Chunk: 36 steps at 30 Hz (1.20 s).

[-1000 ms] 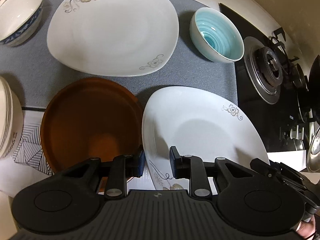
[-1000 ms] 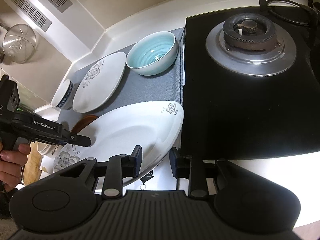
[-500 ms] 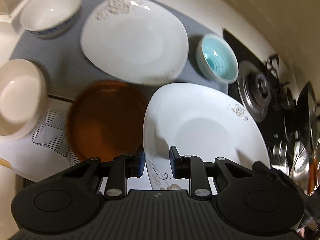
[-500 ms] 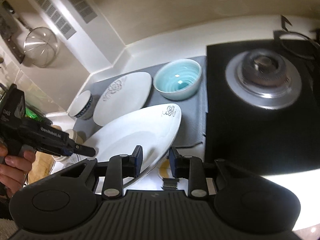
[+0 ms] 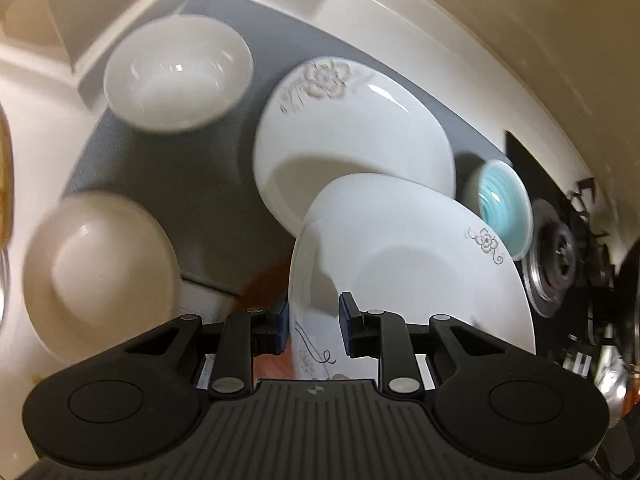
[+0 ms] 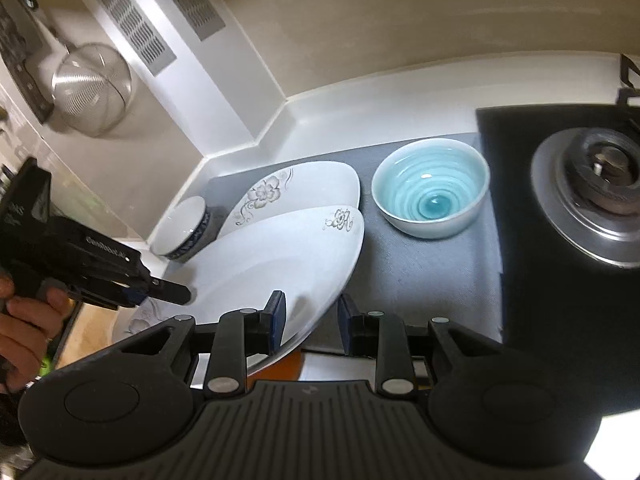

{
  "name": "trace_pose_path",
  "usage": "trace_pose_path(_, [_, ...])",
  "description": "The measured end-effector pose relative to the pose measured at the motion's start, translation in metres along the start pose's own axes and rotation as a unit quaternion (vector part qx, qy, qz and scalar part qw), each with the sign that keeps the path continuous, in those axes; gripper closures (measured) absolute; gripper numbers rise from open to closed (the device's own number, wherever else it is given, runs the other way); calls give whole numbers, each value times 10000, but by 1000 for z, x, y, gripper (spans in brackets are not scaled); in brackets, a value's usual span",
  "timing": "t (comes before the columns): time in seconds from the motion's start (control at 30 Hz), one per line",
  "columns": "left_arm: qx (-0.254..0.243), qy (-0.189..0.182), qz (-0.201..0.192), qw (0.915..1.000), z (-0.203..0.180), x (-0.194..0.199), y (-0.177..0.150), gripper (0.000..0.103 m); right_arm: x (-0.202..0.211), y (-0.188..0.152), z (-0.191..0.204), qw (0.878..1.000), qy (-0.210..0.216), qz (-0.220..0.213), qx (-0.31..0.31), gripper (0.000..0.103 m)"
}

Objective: Organize plates and bowls
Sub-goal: 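Lift the white floral plate and lower it onto the other white plate, then open both grippers off the stacked plates and move to the brown plate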

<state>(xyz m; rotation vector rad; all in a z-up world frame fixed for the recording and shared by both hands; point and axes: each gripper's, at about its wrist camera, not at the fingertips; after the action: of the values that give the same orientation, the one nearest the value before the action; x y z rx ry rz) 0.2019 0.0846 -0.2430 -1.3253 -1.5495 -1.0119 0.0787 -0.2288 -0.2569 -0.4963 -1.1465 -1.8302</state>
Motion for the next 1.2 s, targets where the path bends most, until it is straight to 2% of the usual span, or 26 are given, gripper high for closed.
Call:
trace_pose_path(0.4, [85,-2,34,10000,21,-20,47,77,-51,30,5,9997,-235,-62,-32,73])
trace_pose_path(0.7, [-144,108,10,9998,23,-26,60,77,-74,35,6,9990,-373,67,-220,73])
trace_pose_path(0.8, [-205,139,20,9997,24,-29,63,77,-81,33,8,9983,-511,134,-236,74])
trace_pose_path(0.97, [-303,164,-32,9994,24,-31,68,77,-90,33,9,9966,-748,184,-297,81])
trace_pose_path(1.2, [-340,100,-107,9993,31,-38,74,77,-102,39,14,9939,-1022,192,-380,81])
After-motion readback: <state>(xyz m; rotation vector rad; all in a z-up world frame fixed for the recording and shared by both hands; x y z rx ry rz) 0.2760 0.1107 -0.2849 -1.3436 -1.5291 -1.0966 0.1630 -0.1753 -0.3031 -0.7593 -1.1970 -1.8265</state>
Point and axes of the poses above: each gripper's, at about its wrist camera, not at the fingertips, and x roughly against the way its jaws point, z to its left, y to its top, and after that the axes turned 7 degrees about z, right-handed
